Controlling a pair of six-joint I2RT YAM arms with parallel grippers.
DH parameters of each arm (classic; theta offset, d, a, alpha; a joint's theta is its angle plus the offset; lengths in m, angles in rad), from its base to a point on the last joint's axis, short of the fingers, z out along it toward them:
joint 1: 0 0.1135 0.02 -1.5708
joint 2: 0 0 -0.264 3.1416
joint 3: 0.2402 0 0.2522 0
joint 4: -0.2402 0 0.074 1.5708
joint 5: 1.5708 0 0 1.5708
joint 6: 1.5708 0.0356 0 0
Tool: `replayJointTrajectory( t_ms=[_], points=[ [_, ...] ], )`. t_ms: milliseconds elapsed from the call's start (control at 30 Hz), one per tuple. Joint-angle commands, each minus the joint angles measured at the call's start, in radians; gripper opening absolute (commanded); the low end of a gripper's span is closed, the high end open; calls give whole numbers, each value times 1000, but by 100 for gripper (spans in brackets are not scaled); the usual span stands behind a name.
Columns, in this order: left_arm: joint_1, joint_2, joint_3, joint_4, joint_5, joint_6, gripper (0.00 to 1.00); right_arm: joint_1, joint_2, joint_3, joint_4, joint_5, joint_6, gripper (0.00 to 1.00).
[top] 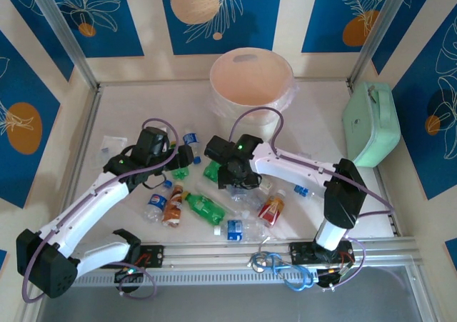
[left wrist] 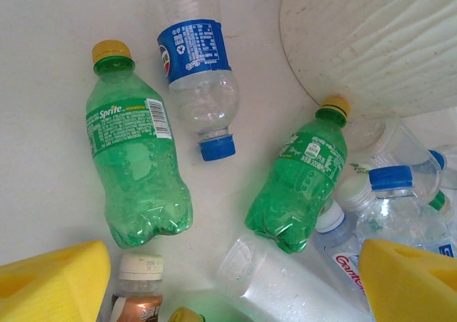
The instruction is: Put the plastic bottles in the bin
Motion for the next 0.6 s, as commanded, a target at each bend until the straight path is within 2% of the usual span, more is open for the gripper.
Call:
replayJointTrajectory(
  t_ms=[0, 167, 367, 567],
  points=[
    [10, -19, -19, -15, -13, -24, 89, -16, 37, -14, 10, -29, -27, 72],
    [12, -24, -29, -10, -16, -34, 88, -22, 74, 8, -4, -1, -40, 69],
    [12, -16, -43, -27, -40, -26, 87, -15, 86, -3, 13, -7, -41, 55],
    [12, -12, -44, -23, -42, -33, 87, 22, 79, 42, -42, 33, -39, 49]
  ],
)
